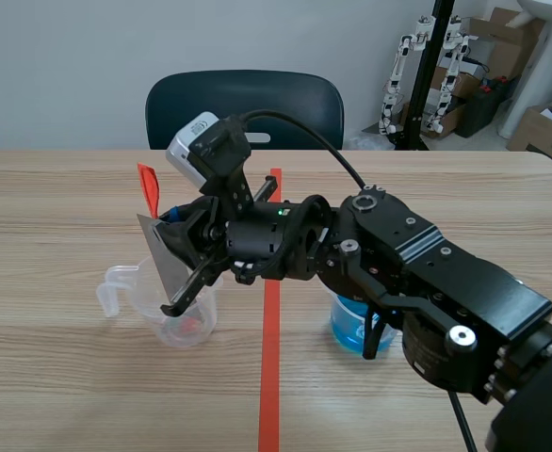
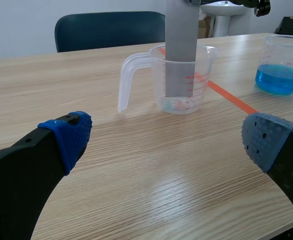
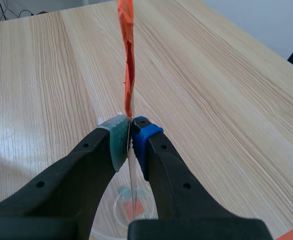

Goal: Do the redox reaction experiment. put the plate into the left beaker

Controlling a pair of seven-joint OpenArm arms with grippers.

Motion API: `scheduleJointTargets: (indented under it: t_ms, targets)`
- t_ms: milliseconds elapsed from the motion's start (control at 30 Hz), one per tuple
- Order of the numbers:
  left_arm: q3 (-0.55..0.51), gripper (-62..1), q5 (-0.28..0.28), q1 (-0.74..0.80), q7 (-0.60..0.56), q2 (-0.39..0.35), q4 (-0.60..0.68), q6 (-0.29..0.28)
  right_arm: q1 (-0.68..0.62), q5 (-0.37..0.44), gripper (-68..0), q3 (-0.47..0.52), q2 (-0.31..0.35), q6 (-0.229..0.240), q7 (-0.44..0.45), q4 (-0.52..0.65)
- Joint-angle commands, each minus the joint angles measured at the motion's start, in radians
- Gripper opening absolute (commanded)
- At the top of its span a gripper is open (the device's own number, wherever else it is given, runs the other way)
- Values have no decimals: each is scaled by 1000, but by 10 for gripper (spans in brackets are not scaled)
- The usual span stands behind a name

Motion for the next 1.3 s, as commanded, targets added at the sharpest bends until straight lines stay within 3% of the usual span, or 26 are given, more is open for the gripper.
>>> scheduleJointTargets:
  t_ms: [0, 1267]
  targets:
    - [-3, 14, -5, 10, -14, -9, 13, 0, 8, 0, -669, 3, -2, 2, 23, 10]
    - [-3, 14, -4, 10, -14, -9, 13, 0, 0, -26, -669, 3, -2, -1, 18, 10]
